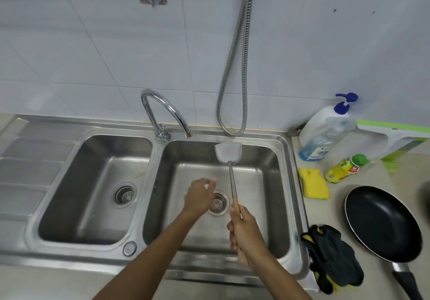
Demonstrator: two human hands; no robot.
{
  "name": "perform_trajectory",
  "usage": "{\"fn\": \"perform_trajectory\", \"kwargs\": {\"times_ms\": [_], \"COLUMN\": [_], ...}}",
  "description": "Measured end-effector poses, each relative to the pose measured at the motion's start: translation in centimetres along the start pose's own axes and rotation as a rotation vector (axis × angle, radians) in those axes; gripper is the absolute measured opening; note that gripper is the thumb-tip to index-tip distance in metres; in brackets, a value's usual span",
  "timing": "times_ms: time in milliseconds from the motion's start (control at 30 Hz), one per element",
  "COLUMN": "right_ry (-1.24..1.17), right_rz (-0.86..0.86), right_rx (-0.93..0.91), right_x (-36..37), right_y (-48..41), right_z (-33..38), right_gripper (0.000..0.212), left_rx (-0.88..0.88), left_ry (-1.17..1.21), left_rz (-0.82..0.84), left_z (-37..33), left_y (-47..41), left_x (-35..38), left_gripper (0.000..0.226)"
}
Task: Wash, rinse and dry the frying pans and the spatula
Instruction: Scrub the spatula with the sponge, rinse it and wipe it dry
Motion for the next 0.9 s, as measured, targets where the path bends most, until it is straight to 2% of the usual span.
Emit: {"fn": "perform_trajectory", "kwargs": {"times_ms": [67, 133, 167, 233, 300, 467, 600, 633, 700, 767, 833, 900], "right_ry": [-0.039, -0.007, 0.025, 0.070, 0.058, 0.090, 0.077, 0.070, 0.058, 0.041, 0.038, 0.049], "right_rz": [0.010, 0.046, 0.063, 0.084, 0.094, 0.087, 0.119, 0.130, 0.137, 0.150, 0.170, 0.179], "right_rx": [0.003, 0.016, 0.019, 0.016, 0.020, 0.043, 0.064, 0.065, 0.078, 0.095, 0.098, 0.094], "right_x": [-0.6, -1.2, -1.5, -1.7, -1.7, -1.5, -1.2, -1.0, -0.6, -0.1, 0.5, 0.9], "right_y": [0.2, 0.5, 0.6, 0.9, 1.0, -0.1, -0.5, -0.6, -0.8, -1.1, -1.6, -2.2], "right_z": [-0.2, -0.2, -0.3, -0.4, -0.6, -1.4, -1.9, -1.9, -1.6, -1.2, -0.6, 0.0], "right_gripper": [0.020, 0.019, 0.020, 0.021, 0.020, 0.024, 0.023, 0.023, 0.021, 0.020, 0.021, 0.021], "left_rx": [0.062, 0.146, 0.170, 0.147, 0.086, 0.013, -0.147, -0.154, -0.100, -0.021, -0.025, -0.088], "left_ry": [-0.417, -0.752, -0.898, -1.098, -1.152, -0.999, -0.881, -0.826, -0.662, -0.456, -0.186, 0.186], "left_rz": [-0.256, -0.382, -0.403, -0.345, -0.252, -0.343, -0.126, -0.127, -0.188, -0.175, -0.030, 0.143], "left_z": [-0.9, -2.4, -3.2, -3.4, -2.7, 0.8, 5.9, 6.3, 5.9, 4.5, 3.1, 1.9], "left_y": [-2.2, -4.8, -5.9, -8.0, -8.9, -6.6, -3.2, -2.4, -1.0, 0.6, 2.2, 3.4], "left_x": [-4.7, -9.8, -12.2, -15.9, -17.1, -15.3, -11.6, -10.9, -9.2, -6.8, -3.9, -1.1], "left_gripper": [0.050, 0.055, 0.056, 0.053, 0.049, 0.045, 0.065, 0.064, 0.047, 0.037, 0.028, 0.020]}}
Point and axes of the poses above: each hand's wrist, its own y-axis away from the middle knuckle, its own x-axis out of the palm, z = x × y, the point moved 2 cm from there along -y, towards the middle knuckle, and after that the axes turned 13 degrees about z, right-handed, at the moved point
